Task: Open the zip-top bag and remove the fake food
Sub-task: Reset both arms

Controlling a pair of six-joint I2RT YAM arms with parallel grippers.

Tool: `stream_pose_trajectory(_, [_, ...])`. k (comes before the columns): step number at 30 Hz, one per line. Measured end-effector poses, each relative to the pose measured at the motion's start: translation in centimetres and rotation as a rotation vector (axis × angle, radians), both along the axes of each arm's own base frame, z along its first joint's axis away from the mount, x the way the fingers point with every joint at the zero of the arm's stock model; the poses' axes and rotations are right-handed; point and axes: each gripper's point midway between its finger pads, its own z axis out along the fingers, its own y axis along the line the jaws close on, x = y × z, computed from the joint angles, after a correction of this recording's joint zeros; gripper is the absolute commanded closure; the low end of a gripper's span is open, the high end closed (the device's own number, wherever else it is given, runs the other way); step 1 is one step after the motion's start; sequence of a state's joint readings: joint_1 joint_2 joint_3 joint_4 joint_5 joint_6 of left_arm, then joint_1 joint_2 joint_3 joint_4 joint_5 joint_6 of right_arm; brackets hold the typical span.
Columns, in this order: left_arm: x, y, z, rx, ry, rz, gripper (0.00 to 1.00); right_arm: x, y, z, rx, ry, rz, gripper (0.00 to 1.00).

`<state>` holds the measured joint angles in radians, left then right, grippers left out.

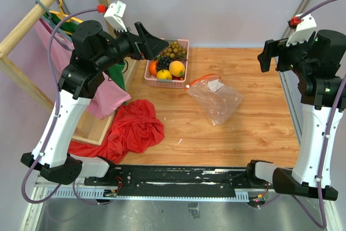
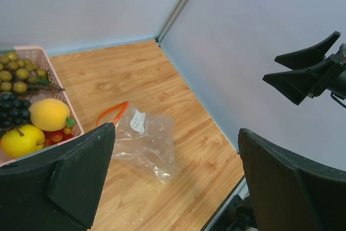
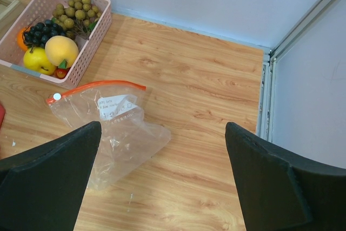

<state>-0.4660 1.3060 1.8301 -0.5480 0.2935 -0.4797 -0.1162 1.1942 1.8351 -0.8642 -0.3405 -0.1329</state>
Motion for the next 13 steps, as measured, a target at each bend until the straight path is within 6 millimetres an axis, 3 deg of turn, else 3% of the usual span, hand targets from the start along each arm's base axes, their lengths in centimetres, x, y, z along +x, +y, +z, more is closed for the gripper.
stream_pose_trajectory(13, [0.06,-0.02,-0.84,0.004,0.018,0.001,0.01,0.07,0.02,0.17,0.008,-0.006,-0.004,0.01])
